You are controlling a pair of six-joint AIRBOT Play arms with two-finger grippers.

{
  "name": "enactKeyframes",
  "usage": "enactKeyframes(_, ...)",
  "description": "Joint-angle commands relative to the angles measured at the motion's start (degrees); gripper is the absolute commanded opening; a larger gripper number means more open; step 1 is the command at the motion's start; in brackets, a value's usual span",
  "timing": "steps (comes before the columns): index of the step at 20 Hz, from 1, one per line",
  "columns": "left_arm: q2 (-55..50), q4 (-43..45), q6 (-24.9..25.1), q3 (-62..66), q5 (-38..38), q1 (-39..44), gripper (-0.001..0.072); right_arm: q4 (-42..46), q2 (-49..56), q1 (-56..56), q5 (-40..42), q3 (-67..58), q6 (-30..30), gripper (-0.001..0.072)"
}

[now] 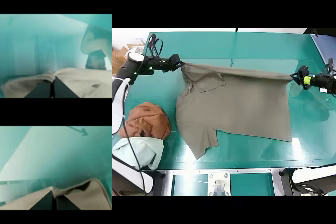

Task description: Fold the shirts.

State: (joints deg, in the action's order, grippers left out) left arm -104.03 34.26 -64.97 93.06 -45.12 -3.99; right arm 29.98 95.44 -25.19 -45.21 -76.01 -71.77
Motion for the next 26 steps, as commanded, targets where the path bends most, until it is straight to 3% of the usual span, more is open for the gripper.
enactKeyframes(1, -3.21, -1.36, 0.50, 4.59, 3.23, -0.04, 0.0023, -1.68, 6.45, 2.05, -0.63, -10.43, -1.29, 0.0018)
enactKeyframes(9, -3.21, 2.25, 0.92, 6.40, 2.01, -0.07, 0.0023, 3.58, 7.21, 3.54, -2.16, -14.60, -1.27, 0.0018)
enactKeyframes(11, -3.21, 7.76, -1.25, 6.40, -1.29, -0.07, 0.0024, 8.15, 7.19, 3.50, -5.86, -14.58, -1.38, 0.0017)
enactKeyframes(16, -3.21, 21.00, -5.62, 6.40, -12.94, -0.04, 0.0023, 24.68, 7.19, 3.19, -17.73, -14.58, -8.26, 0.0016)
enactKeyframes(19, -3.23, 24.33, -5.84, 5.75, -18.84, -0.04, 0.0023, 31.82, 7.15, 3.23, -23.04, -14.10, -10.29, 0.0016)
enactKeyframes(26, -3.48, 24.41, -6.78, 0.79, -18.53, -0.04, 0.0024, 33.14, 7.17, 3.30, -23.85, -9.31, -11.47, 0.0017)
